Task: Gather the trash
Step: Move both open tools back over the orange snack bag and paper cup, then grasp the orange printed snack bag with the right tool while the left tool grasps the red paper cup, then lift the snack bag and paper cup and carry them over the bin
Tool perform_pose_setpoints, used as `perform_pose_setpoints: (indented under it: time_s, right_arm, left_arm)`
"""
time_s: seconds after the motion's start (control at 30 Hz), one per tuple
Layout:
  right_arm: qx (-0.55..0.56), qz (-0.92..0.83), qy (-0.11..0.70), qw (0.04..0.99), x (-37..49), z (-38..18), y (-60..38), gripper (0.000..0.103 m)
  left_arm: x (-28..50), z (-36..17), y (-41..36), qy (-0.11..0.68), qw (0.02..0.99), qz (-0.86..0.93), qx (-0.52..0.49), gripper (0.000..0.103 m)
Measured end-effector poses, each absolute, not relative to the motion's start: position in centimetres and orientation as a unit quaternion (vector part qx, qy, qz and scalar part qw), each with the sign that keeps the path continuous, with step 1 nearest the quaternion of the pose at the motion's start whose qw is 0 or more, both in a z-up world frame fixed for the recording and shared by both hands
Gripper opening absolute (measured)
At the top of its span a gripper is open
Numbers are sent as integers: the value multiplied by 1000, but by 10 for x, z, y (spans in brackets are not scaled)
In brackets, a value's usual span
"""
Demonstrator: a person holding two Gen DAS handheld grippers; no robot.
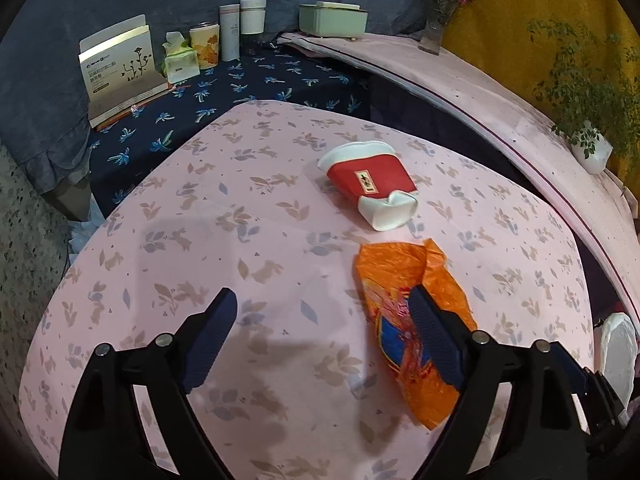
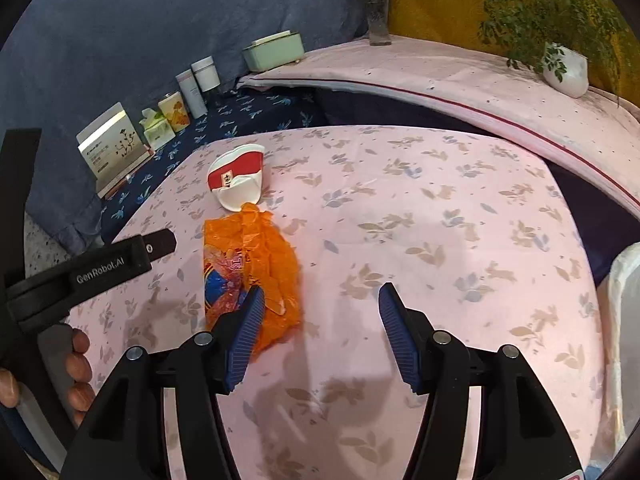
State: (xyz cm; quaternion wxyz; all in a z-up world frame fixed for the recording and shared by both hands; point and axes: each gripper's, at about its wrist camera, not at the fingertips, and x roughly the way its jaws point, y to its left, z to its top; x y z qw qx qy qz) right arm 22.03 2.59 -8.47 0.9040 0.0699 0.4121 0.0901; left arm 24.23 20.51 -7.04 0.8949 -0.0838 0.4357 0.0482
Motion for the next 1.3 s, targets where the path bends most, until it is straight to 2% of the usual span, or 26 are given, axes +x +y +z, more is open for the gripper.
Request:
perform_pose_setpoints:
  time_s: [0.17, 0.23, 0.4, 0.43, 0.5, 0.53, 0.63, 1.03, 1.1, 1.23, 1.3]
  right_arm:
    - [74, 92, 432, 894, 239, -101, 45, 58]
    - [76, 91, 437, 892, 243, -106, 49, 58]
    - [67, 94, 453, 884, 249, -120, 56, 56]
    - [63, 98, 457, 882, 249, -122, 57, 43]
    - [59, 107, 460, 879, 251, -125, 58, 26]
    - [59, 107, 457, 881, 250, -124, 56, 21]
    - [60, 95, 444, 889, 252, -115, 45, 15]
    - [112, 31, 410, 905, 290, -90, -18, 14]
    - [113, 30, 410, 904, 295, -92, -20, 14]
    - [113, 32, 412, 903, 301, -94, -20, 14]
    - [114, 33, 412, 903, 302, -94, -19, 14]
  left_arm:
    - [260, -73, 216, 440, 893, 40, -87, 86]
    - [267, -75, 216, 443, 892, 34, -90, 91]
    - [289, -82, 210, 450, 888, 25, -97, 92]
    - [295, -83, 208, 453, 886, 23, -100, 92]
    - [305, -86, 203, 457, 883, 18, -104, 92]
    - [310, -88, 200, 458, 883, 17, -104, 92]
    - [327, -90, 192, 458, 883, 17, -104, 92]
    - [382, -115, 171, 483, 869, 25, -107, 91]
    - [383, -118, 169, 482, 870, 27, -105, 86]
    - [385, -122, 166, 491, 865, 23, -103, 66]
    - [383, -122, 166, 490, 864, 24, -108, 65]
